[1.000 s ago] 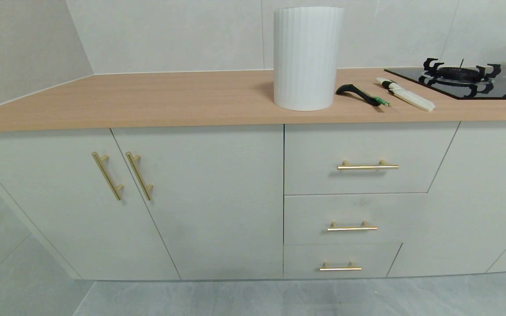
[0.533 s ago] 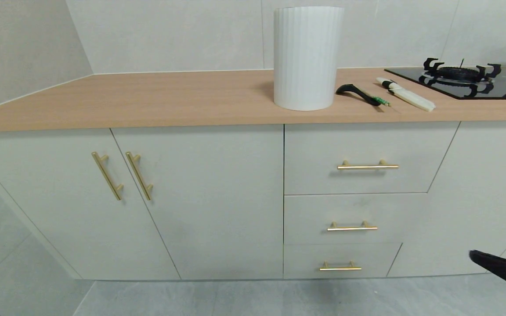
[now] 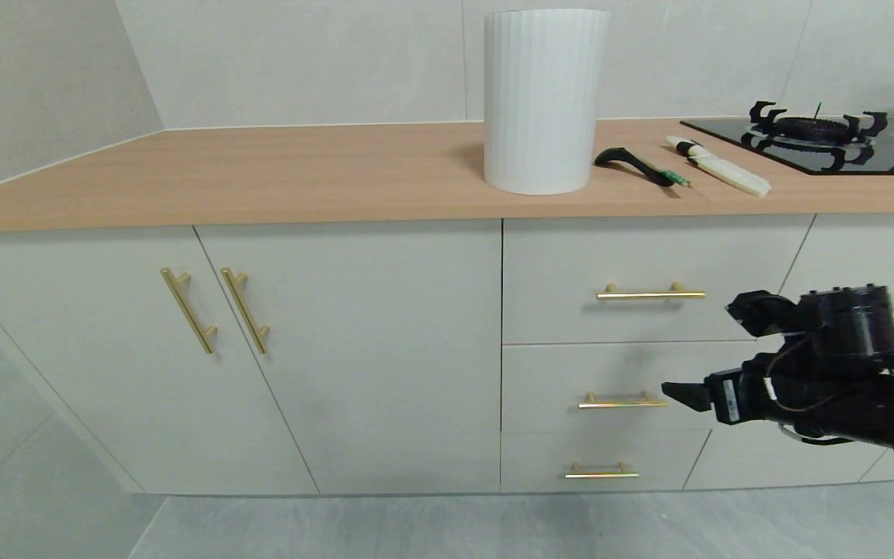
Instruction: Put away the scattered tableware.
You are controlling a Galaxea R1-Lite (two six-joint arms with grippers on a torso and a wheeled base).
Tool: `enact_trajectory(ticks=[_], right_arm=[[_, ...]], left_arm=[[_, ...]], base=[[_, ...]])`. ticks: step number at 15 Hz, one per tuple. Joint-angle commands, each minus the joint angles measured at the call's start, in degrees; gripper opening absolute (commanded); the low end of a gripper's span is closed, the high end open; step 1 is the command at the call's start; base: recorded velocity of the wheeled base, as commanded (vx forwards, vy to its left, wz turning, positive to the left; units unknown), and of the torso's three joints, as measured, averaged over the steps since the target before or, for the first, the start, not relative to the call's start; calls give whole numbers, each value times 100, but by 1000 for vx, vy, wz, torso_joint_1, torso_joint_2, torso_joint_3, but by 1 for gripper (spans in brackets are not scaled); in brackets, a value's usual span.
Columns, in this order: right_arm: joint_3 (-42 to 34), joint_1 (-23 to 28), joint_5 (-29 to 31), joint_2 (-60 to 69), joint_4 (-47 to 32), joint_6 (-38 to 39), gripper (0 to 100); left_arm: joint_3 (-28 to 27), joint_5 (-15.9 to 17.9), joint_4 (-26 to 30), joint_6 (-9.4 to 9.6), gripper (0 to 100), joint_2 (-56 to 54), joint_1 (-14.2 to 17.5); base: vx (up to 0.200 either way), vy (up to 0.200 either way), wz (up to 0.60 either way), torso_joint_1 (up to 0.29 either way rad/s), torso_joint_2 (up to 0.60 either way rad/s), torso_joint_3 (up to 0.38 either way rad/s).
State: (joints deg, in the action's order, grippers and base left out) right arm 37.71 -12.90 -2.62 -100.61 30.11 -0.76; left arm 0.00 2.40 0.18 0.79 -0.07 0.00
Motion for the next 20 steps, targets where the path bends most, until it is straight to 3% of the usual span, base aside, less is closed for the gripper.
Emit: enact_trajectory(ticks=[1,5,7,13,20], right_arm=[[334,-81,130,-1435,601,-4,100],[492,-187,482,-2103,1049,49,100],[510,-257,631,-2613,1867,278,100],[545,-301,948,-3492,3071,524,100],[870,-301,1528,-3808,3370,664,100]], left_arm=[[0,-3,-1,0,100,7,0],[0,6,-1,0,100,7,0],[0,-3,-1,0,100,7,0],[0,-3,-1,0,100,7,0],[0,6,-1,0,100,7,0]], base=[[0,0,0,0,0,0],[0,0,0,0,0,0],[0,0,0,0,0,0],[0,0,0,0,0,0],[0,0,0,0,0,0]])
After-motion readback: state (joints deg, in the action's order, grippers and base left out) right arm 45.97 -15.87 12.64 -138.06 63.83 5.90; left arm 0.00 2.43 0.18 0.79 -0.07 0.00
